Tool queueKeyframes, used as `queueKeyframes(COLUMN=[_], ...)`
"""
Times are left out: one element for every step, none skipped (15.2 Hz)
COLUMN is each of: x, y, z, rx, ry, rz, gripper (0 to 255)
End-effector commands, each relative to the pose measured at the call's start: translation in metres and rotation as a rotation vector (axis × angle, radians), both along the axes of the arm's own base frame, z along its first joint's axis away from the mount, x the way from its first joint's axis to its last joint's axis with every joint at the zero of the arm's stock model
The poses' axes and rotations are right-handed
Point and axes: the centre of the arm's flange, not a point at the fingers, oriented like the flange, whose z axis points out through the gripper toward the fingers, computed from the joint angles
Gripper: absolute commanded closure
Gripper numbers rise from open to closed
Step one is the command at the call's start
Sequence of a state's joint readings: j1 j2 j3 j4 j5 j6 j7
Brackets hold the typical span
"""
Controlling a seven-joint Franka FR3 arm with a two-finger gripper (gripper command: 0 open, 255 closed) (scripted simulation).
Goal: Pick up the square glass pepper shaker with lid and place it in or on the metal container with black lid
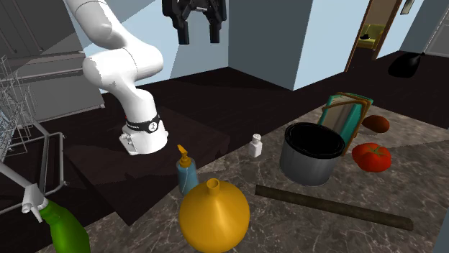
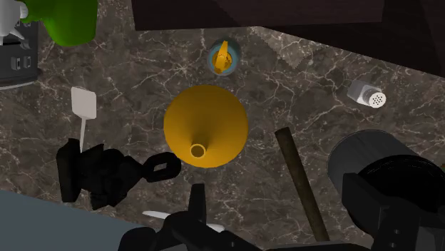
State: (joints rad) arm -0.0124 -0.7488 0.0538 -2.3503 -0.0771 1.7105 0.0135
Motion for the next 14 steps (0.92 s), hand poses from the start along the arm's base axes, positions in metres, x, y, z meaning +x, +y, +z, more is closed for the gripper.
queueKeyframes(x=[0.000, 0.002, 0.004, 0.006, 0.008, 0.010, 0.012, 0.014, 0.016, 0.017, 0.019, 0.021, 0.022, 0.024], y=[0.000, 0.007, 0.014, 0.021, 0.027, 0.034, 0.041, 0.048, 0.055, 0.062, 0.069, 0.076, 0.084, 0.091], z=[0.000, -0.011, -0.022, -0.033, -0.043, -0.054, -0.065, -0.076, -0.087, -0.097, -0.108, -0.119, -0.130, -0.140], rx=[0.000, 0.002, 0.004, 0.005, 0.007, 0.009, 0.011, 0.013, 0.015, 0.016, 0.018, 0.020, 0.022, 0.024], ry=[0.000, 0.002, 0.004, 0.005, 0.007, 0.009, 0.011, 0.012, 0.014, 0.016, 0.018, 0.020, 0.021, 0.023], rz=[0.000, 0.005, 0.009, 0.014, 0.019, 0.023, 0.028, 0.033, 0.038, 0.042, 0.047, 0.052, 0.056, 0.061], gripper=[0, 0, 0, 0, 0, 0, 0, 0, 0, 0, 0, 0, 0, 0])
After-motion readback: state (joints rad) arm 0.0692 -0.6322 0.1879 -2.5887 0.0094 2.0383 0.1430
